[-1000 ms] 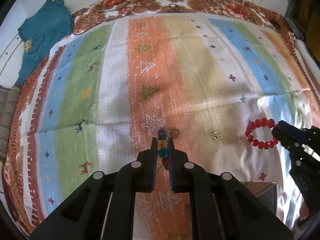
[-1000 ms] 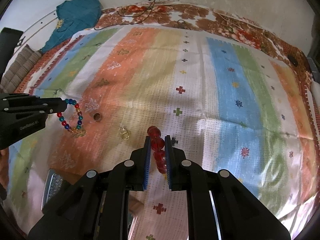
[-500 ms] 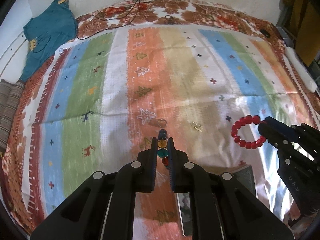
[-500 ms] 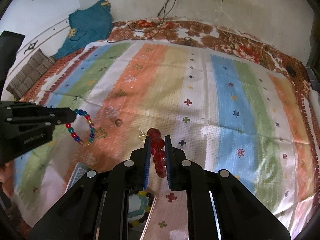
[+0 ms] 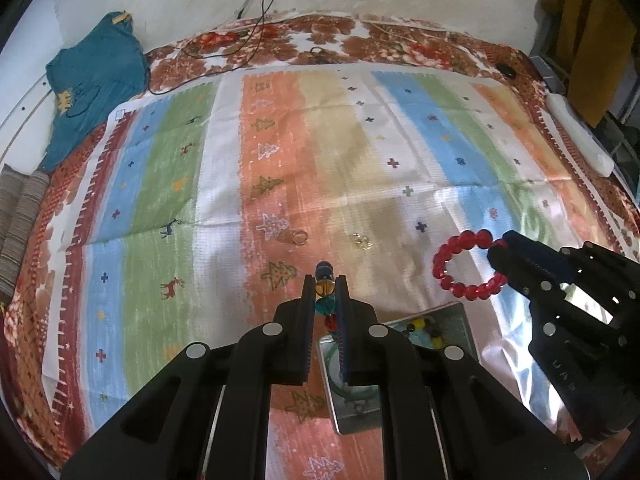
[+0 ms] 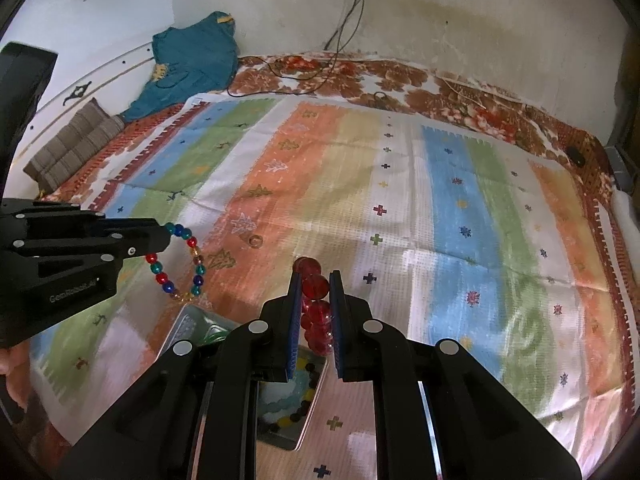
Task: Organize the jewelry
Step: 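Lift both held bracelets and carry them over the silver tin, then open both tools to drop the bracelets into the tin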
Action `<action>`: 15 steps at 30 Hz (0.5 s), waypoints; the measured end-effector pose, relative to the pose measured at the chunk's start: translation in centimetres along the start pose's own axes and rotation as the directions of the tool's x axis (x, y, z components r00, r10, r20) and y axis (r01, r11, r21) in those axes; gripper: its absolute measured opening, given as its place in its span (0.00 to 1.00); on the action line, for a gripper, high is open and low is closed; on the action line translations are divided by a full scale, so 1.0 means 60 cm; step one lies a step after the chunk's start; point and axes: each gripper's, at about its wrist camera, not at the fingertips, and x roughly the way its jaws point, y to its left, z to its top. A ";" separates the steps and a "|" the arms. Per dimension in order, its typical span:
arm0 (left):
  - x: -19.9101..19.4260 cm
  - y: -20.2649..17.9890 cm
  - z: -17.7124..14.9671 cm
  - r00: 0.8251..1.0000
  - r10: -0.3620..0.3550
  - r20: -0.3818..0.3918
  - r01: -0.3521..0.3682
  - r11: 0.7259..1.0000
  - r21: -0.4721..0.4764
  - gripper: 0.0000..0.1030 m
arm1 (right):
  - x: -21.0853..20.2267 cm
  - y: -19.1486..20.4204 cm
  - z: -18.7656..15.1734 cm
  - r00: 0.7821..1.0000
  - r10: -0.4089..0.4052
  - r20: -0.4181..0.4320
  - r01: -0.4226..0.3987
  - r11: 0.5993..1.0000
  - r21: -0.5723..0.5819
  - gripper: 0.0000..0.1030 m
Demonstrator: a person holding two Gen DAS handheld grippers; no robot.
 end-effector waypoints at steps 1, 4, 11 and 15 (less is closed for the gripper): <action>-0.004 -0.003 -0.002 1.000 -0.002 0.004 0.002 1.000 0.002 0.09 | -0.004 0.001 -0.002 1.000 0.000 0.003 0.000 1.000 -0.003 0.14; -0.018 -0.011 -0.010 1.000 -0.008 0.017 0.008 1.000 0.012 0.09 | -0.013 0.007 -0.009 1.000 0.001 0.006 -0.001 1.000 -0.012 0.14; -0.042 -0.023 -0.025 0.999 -0.021 0.038 0.021 1.000 0.023 0.09 | -0.027 0.015 -0.025 1.000 0.006 0.003 -0.006 1.000 -0.022 0.14; -0.052 -0.027 -0.036 0.999 -0.026 0.046 0.025 0.999 0.030 0.09 | -0.036 0.017 -0.031 1.000 0.009 0.008 -0.009 1.000 -0.021 0.14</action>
